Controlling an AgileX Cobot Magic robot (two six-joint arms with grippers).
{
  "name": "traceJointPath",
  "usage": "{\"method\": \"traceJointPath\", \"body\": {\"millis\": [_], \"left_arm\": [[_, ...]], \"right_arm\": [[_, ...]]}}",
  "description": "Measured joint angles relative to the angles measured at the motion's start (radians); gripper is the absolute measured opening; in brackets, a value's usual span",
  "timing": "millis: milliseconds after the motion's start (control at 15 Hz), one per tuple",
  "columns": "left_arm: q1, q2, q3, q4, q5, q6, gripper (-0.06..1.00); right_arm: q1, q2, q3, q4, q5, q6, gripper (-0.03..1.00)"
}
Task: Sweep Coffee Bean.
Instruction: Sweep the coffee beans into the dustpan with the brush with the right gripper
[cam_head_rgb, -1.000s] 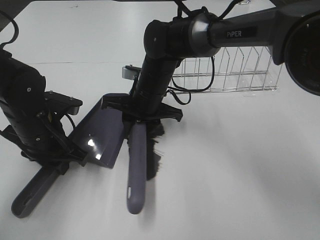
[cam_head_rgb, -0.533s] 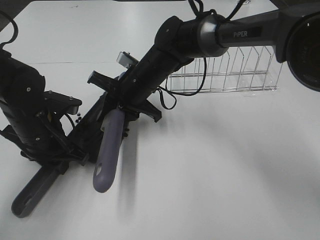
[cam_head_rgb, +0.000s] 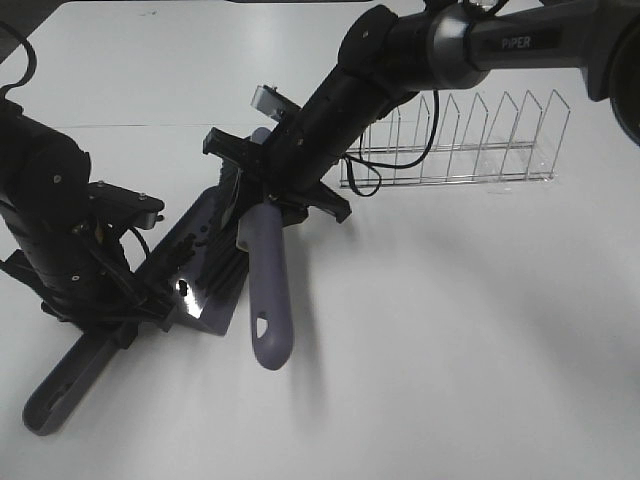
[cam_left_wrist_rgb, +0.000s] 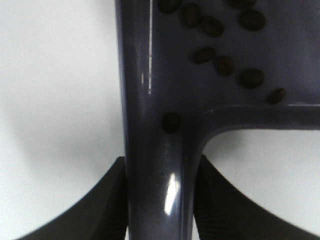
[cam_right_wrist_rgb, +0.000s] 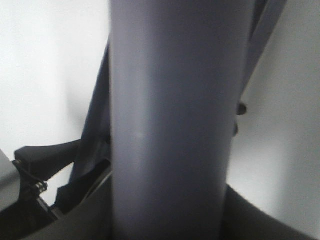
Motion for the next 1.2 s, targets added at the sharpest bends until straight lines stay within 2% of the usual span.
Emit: {"method": "traceJointPath", "body": {"millis": [133, 267, 533, 667, 1067, 1200], "left_arm": [[0.000, 0.000, 0.000, 0.000, 0.000, 0.000, 0.33], [0.000, 0.000, 0.000, 0.000, 0.000, 0.000, 0.33], [0.000, 0.000, 0.000, 0.000, 0.000, 0.000, 0.33], [0.000, 0.000, 0.000, 0.000, 0.000, 0.000, 0.33], [0.000, 0.000, 0.000, -0.002, 0.000, 0.000, 0.33], [0.000, 0.000, 0.000, -0.003, 0.000, 0.000, 0.33]], "right_arm": [[-0.001, -0.044, -0.001, -0.120, 0.025, 0.035, 0.29], [-0.004, -0.114, -0.001, -0.324, 0.084, 0.089, 0.29], [-0.006, -0.162, -0.006, -0.618, 0.264, 0.128, 0.29], [-0.006, -0.162, -0.006, -0.651, 0.265, 0.127, 0.29], [-0.006, -0.216, -0.006, -0.643, 0.265, 0.082, 0.29], [-0.006, -0.221, -0.006, -0.675, 0.265, 0.084, 0.29]]}}
